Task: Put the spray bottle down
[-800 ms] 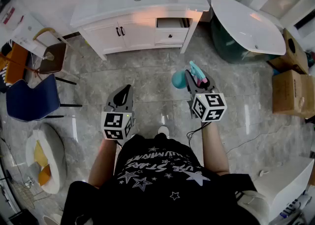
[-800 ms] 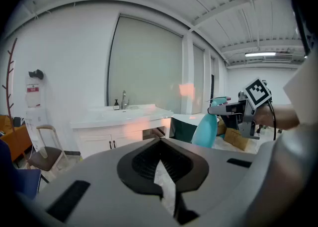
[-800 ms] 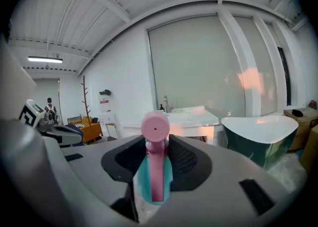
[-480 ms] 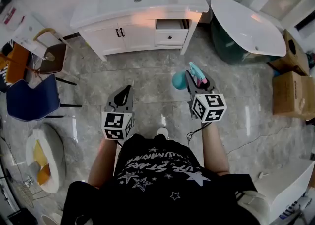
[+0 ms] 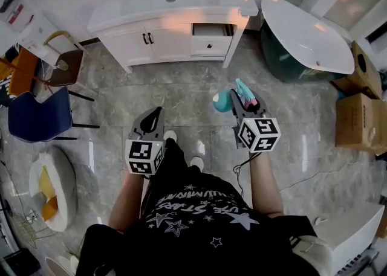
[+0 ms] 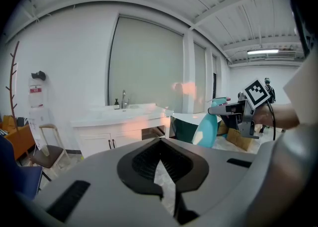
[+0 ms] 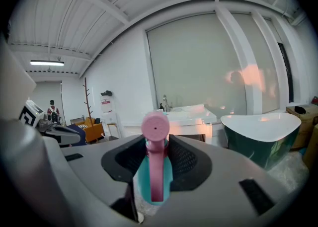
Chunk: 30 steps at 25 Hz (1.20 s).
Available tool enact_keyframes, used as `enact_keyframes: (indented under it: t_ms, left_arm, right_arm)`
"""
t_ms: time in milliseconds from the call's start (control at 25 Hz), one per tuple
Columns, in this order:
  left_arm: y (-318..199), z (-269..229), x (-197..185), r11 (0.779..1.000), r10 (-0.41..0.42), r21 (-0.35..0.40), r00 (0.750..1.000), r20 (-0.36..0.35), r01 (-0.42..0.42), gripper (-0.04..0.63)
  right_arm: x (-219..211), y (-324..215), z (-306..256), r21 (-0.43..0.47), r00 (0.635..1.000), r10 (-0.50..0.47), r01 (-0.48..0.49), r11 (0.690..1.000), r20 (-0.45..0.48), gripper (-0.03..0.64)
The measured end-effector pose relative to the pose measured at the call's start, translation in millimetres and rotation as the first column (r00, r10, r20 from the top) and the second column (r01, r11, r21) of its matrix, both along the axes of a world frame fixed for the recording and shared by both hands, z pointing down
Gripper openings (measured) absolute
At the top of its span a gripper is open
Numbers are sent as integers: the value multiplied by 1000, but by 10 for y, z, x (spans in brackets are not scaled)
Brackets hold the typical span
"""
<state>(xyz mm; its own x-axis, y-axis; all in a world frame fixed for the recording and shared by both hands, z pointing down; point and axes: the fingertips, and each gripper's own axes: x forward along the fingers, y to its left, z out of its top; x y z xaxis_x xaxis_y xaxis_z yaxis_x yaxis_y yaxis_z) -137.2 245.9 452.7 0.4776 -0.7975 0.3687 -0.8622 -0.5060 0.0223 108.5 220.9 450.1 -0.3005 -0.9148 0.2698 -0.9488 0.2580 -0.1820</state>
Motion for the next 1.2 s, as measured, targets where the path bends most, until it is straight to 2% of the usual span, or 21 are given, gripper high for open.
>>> enact_keyframes:
  t_ms: [280, 560, 840, 1040, 1200]
  left_arm:
    - [-434, -17, -80, 999, -30, 11, 1000, -6, 30, 15]
    - [-1085, 76, -21, 1000, -5, 8, 1000, -27, 5, 15]
    - [-2041, 174, 40, 999, 44, -13, 998, -46, -45, 15]
    - [-2871, 47, -9, 997, 76, 7, 996, -53, -76, 15]
    - [-3348, 15, -74, 996, 91, 17, 995, -51, -91, 15]
  right_arm:
    - [97, -301, 75, -16, 1000, 29, -29, 999, -5, 149]
    - [208, -781, 59, -10, 998, 66, -67, 998, -22, 149]
    - [289, -1695, 82, -28, 992, 120, -121, 992, -43, 149]
    - [265, -2475, -86, -10, 986, 154, -155, 988, -61, 149]
    - [167, -2969, -182, 4, 984, 165, -165, 986, -67, 149]
